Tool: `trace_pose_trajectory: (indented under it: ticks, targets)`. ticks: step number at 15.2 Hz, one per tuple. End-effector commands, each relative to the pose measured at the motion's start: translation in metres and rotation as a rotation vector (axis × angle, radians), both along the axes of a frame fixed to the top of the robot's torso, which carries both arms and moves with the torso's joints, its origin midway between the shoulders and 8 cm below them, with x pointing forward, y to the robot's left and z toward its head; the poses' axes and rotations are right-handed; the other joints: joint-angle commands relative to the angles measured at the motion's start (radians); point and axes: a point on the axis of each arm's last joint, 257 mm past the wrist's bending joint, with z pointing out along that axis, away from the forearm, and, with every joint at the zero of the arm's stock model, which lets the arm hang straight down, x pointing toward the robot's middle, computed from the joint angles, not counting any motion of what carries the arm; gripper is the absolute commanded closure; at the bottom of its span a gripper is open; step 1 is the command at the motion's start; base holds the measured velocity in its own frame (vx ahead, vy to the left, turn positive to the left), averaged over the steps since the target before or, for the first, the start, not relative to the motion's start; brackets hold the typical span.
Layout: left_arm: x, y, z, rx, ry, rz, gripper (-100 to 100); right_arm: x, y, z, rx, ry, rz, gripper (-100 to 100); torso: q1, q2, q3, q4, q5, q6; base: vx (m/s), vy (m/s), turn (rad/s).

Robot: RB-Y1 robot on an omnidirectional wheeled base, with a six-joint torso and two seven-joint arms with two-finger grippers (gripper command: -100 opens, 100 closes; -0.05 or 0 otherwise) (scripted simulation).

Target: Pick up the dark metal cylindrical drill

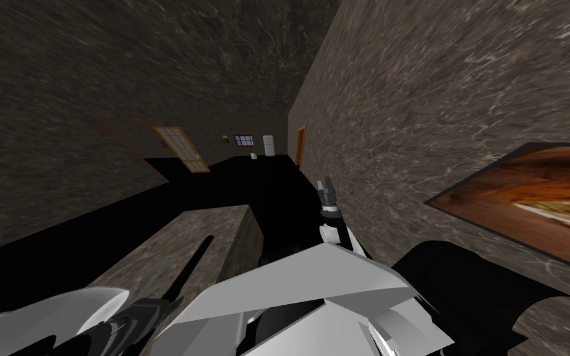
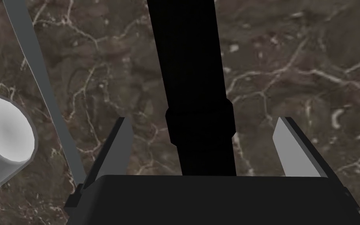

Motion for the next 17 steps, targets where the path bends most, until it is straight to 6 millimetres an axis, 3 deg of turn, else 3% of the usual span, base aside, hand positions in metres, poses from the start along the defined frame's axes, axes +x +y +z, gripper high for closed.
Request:
trace_pose_trajectory:
  ticks: [1, 5, 7, 8, 17]
  targets:
    - [0.0, 0.0, 0.0, 0.0, 0.0, 0.0, -100, 0.0, 0.0, 0.0, 0.0, 0.0, 0.0, 0, 0.0, 0.0, 0.0, 0.0, 0.0, 0.0, 0.014, 0.012, -0.018]
    - [0.004, 0.006, -0.02, -0.002, 0.001, 0.006, -100, 0.0, 0.0, 0.0, 0.0, 0.0, 0.0, 0, -0.002, 0.001, 0.001, 0.0, 0.0, 0.0, 0.003, -0.007, -0.011]
    - [0.004, 0.005, -0.018, -0.004, 0.003, 0.006, -100, 0.0, 0.0, 0.0, 0.0, 0.0, 0.0, 0, -0.002, 0.001, 0.001, 0.0, 0.0, 0.0, 0.001, -0.008, -0.003]
    - [0.004, 0.005, -0.019, -0.002, 0.001, 0.006, 100, 0.0, 0.0, 0.0, 0.0, 0.0, 0.0, 0, -0.002, 0.001, 0.001, 0.0, 0.0, 0.0, 0.0, 0.0, 0.0]
    - [0.001, 0.002, -0.006, -0.002, 0.002, 0.003, 100, 0.0, 0.0, 0.0, 0.0, 0.0, 0.0, 0, 0.0, 0.001, 0.001, 0.0, 0.0, 0.0, -0.001, 0.004, 0.002]
